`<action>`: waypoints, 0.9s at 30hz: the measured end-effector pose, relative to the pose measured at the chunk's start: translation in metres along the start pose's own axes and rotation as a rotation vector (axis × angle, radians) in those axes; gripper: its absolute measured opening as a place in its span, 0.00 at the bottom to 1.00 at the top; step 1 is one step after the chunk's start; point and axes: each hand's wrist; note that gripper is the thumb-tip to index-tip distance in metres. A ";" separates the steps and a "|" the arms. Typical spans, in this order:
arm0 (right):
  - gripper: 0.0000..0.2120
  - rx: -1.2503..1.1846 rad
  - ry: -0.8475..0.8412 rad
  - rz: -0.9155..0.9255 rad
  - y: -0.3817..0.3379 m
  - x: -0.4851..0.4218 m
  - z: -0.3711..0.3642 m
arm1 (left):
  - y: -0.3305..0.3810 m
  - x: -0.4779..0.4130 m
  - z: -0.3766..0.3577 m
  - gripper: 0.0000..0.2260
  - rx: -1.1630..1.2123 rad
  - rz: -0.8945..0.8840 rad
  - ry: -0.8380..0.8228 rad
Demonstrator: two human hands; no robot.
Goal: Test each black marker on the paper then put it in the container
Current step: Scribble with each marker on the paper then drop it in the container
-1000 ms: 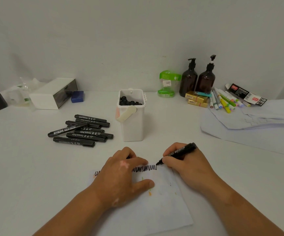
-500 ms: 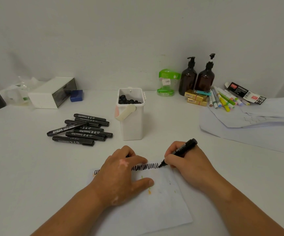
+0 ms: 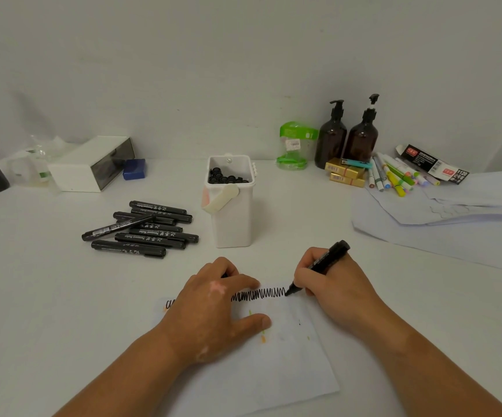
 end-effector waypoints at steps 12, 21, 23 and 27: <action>0.05 -0.567 0.035 -0.002 -0.009 0.000 0.005 | -0.007 0.000 0.021 0.31 0.605 0.112 0.161; 0.15 -0.839 -0.147 0.073 -0.013 0.004 0.007 | -0.011 -0.006 0.017 0.13 0.866 0.277 0.181; 0.13 -0.909 -0.137 0.054 -0.015 0.005 0.009 | -0.011 -0.005 0.017 0.12 0.870 0.267 0.171; 0.06 -0.851 -0.092 0.070 -0.018 0.007 0.006 | -0.010 -0.006 0.018 0.11 0.768 0.231 0.168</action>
Point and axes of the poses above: each hand's wrist, its own x-axis away from the middle knuckle, its own z-axis out of the back of the hand, y = z × x, and after that the axes turned 12 degrees about -x, right-handed
